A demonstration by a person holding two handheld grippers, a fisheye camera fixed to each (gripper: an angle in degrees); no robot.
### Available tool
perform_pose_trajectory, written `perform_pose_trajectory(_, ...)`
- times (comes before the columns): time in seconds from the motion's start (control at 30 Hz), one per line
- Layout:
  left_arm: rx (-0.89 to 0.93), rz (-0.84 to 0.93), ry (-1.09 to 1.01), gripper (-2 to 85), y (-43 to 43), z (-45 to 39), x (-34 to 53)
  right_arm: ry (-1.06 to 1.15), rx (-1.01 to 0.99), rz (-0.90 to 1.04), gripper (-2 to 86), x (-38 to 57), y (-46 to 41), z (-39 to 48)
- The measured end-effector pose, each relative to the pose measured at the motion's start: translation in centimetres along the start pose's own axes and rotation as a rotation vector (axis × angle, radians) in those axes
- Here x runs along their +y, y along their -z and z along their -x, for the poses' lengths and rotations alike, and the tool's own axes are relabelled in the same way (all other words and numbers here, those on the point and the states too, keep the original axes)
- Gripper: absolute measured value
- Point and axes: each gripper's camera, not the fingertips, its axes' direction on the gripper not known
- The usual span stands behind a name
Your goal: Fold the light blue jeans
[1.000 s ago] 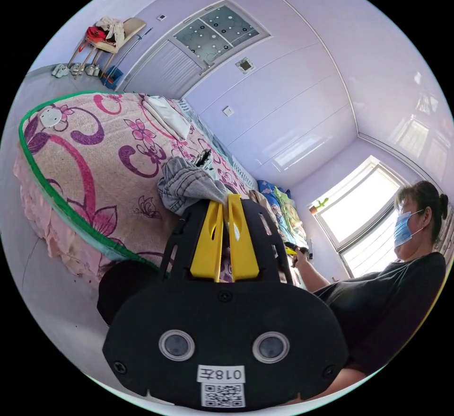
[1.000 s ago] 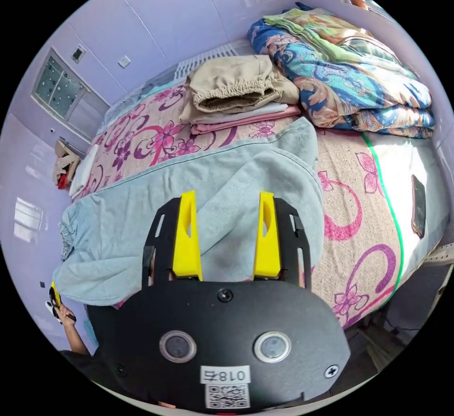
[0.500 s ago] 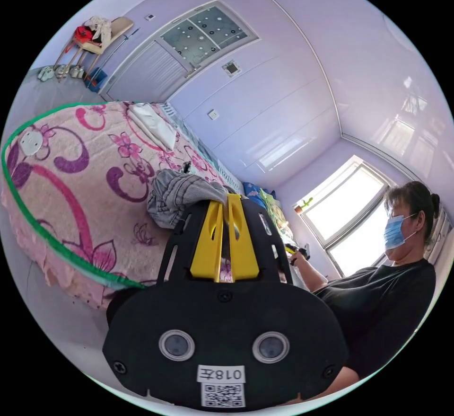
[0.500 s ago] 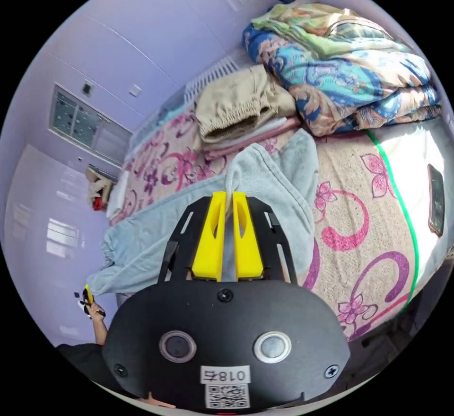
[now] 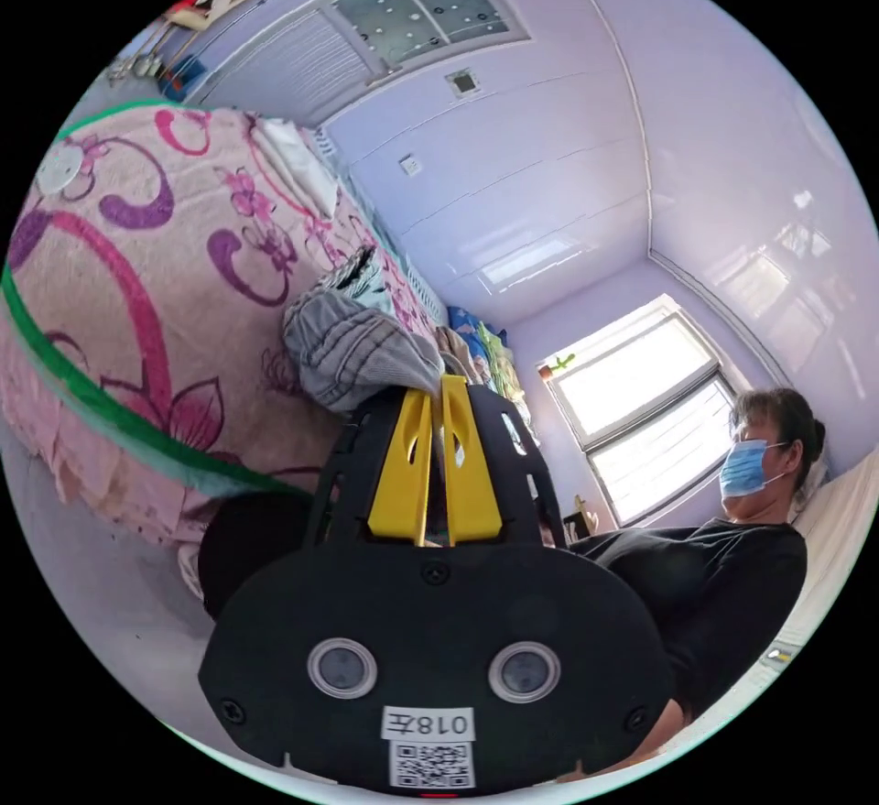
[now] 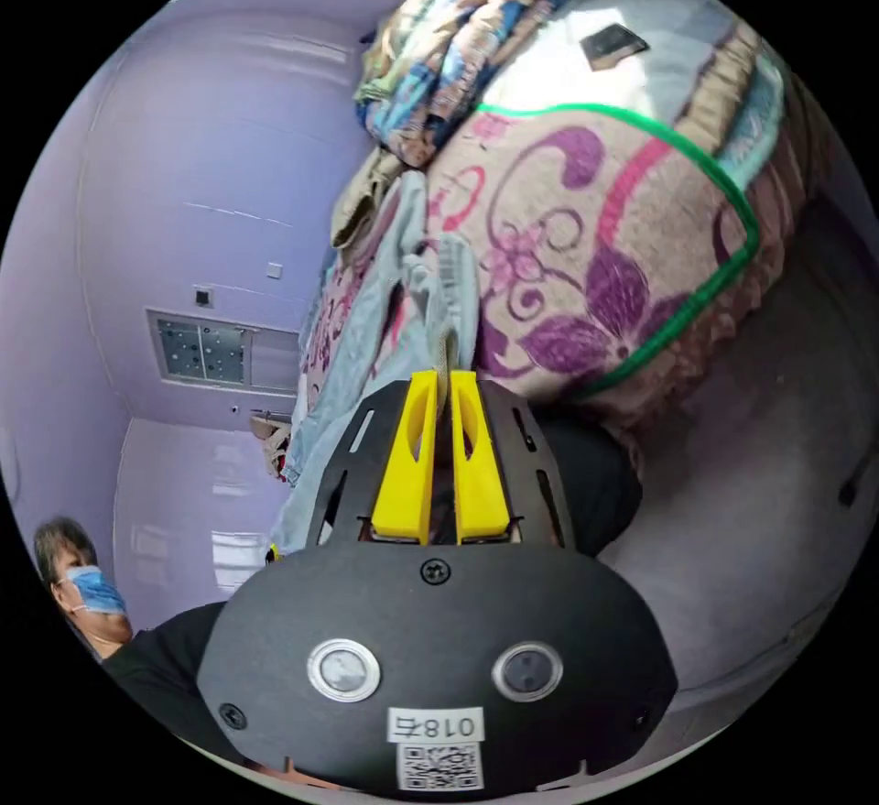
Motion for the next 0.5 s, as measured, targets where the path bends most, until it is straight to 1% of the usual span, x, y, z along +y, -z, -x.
perform_pose_trajectory(0.07, -0.048, 0.036, 0.004, -0.9, 1.0, -0.5, -1.0, -0.026, -0.049, -0.039, 1.6, 1.5, -0.2, -2.2)
perform_pose_trajectory(0.13, -0.080, 0.071, -0.029, -0.8, 1.9, -2.0, -2.9, 0.019, -0.100, -0.082, 1.6, 2.1, 0.9, -2.6)
perform_pose_trajectory(0.23, -0.198, 0.208, -0.096, -0.4, 2.1, -4.2, -6.4, 0.120, -0.058, -0.072, 1.5, 2.4, 2.6, -2.0)
perform_pose_trajectory(0.27, -0.234, 0.277, -0.104, 0.1, 1.9, -4.4, -7.5, 0.129, -0.049, -0.062, 1.5, 2.5, 2.9, -2.2)
perform_pose_trajectory(0.33, -0.286, 0.334, -0.083, 1.7, 2.5, -4.2, -8.7, 0.117, 0.027, -0.008, 1.5, 3.5, 3.6, -3.7)
perform_pose_trajectory(0.4, -0.306, 0.330, -0.023, 3.6, 4.8, -3.8, -9.7, 0.088, 0.119, 0.037, 1.2, 4.8, 3.9, -5.5)
perform_pose_trajectory(0.43, -0.314, 0.291, 0.009, 4.7, 7.4, -3.7, -10.2, 0.066, 0.172, 0.026, 1.0, 6.0, 4.7, -6.6)
perform_pose_trajectory(0.5, -0.321, 0.186, 0.032, 5.7, 12.1, -4.4, -11.4, 0.049, 0.181, -0.010, 0.6, 7.8, 6.1, -8.2)
